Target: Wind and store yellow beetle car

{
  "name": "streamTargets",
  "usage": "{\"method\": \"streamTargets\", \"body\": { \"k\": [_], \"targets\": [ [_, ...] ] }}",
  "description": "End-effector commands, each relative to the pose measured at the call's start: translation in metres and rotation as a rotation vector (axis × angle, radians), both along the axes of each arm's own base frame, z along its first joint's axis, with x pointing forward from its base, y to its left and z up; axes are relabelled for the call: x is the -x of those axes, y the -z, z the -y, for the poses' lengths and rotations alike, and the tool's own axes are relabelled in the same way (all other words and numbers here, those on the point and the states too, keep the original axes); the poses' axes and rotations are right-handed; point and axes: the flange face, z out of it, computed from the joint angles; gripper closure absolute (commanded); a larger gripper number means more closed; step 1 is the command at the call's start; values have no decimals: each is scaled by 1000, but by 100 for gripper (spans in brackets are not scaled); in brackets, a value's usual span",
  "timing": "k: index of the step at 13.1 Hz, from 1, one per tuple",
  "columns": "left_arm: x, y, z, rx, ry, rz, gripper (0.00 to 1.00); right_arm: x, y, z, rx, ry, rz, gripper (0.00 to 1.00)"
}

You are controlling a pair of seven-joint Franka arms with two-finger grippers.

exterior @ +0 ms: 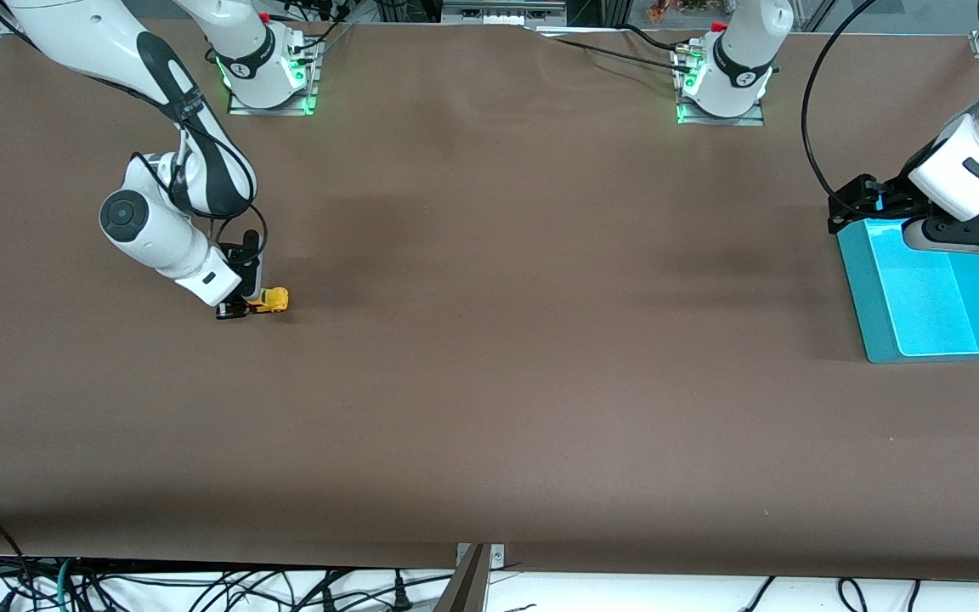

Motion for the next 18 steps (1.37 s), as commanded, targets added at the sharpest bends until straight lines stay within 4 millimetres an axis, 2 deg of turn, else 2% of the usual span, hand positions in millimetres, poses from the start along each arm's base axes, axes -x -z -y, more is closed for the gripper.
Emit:
{"method": "streamTargets", "body": {
  "k": [1,7,12,13,15,16,17,18],
  "targets": [
    [-3,-6,2,-22,-3,-1,0,2,27,31,-2,-21,6,94],
    [-3,-6,2,-22,-3,0,0,9,33,110,-3,-38,-3,93],
    [-2,-7,10,-23,10,2,0,21,35,171,-3,-71,-4,92],
    [-3,-6,10,-24,10,1,0,23,37,178,-6,-70,-8,92],
    [-3,-6,10,-22,10,3,0,22,36,175,-12,-64,-17,83],
    [-3,-6,8,-31,11,4,0,21,35,172,-23,-57,-24,75],
    [-3,-6,9,-32,13,4,0,14,29,167,-35,-53,-18,60],
    [-3,-6,7,-31,11,4,0,6,24,160,-48,-63,-19,52]
  ]
}}
